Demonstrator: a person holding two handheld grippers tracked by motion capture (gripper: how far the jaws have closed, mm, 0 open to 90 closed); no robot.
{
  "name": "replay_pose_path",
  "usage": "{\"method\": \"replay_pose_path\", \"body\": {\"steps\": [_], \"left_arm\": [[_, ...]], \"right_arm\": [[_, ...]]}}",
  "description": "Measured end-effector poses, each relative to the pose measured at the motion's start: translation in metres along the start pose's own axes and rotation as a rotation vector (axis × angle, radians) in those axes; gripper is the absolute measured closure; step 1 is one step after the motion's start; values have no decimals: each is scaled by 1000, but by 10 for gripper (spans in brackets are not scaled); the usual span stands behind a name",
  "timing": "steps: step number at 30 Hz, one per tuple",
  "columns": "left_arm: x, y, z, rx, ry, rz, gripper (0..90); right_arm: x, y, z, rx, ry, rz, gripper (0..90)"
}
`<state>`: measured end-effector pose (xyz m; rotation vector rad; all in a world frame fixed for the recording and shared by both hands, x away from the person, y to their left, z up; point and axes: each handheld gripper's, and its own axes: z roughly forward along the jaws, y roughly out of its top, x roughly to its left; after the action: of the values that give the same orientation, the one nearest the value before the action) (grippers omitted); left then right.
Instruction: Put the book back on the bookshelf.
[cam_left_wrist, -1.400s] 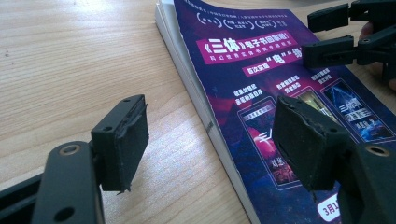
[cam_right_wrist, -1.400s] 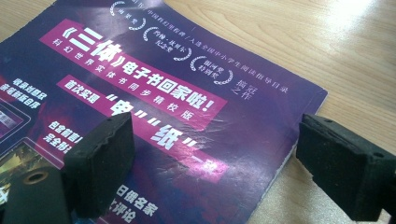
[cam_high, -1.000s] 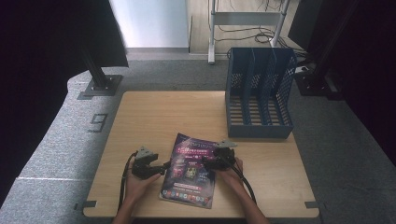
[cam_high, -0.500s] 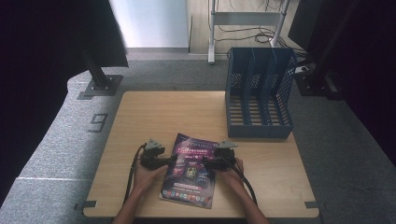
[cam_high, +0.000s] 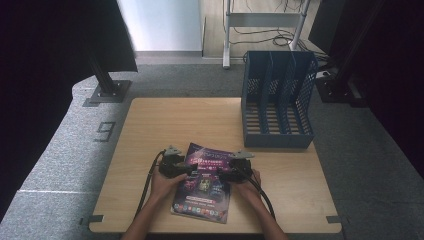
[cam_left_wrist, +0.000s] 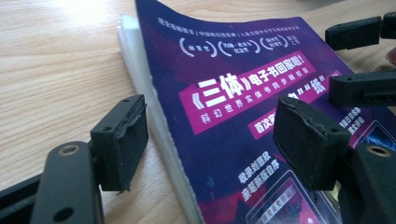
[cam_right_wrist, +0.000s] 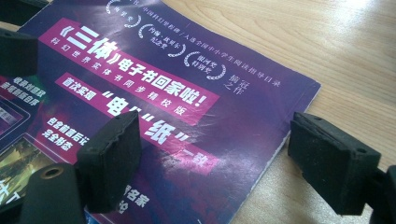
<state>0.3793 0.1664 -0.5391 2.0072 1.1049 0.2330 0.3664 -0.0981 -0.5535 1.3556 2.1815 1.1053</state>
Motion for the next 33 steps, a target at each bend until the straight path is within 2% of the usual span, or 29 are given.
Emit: {"method": "replay_pose_path", "body": {"steps": [7, 12, 19, 23, 27, 30, 32, 33], "left_arm": [[-1, 0, 4, 6, 9, -7, 262], [-2, -1, 9, 29, 22, -8, 244], [-2, -2, 7, 25, 13, -27, 240], [-3, -3, 5, 11, 4, -62, 240], [-4, -2, 0, 0, -2, -58, 244], [-6, -2, -4, -36, -11, -62, 264], [-7, -2, -6, -45, -14, -56, 273], [-9, -2, -7, -53, -16, -41, 274]], "right_arm": [[1, 0, -1, 0, -4, 4, 178], [1, -1, -1, -1, -3, 3, 181], [0, -1, -1, -2, -1, 3, 182], [0, -1, -1, -1, -1, 3, 181], [0, -1, -1, -2, 1, 2, 181], [0, -1, -1, 0, 3, 0, 182], [0, -1, -1, 0, 3, 0, 182], [0, -1, -1, -2, 3, 0, 182]]}}
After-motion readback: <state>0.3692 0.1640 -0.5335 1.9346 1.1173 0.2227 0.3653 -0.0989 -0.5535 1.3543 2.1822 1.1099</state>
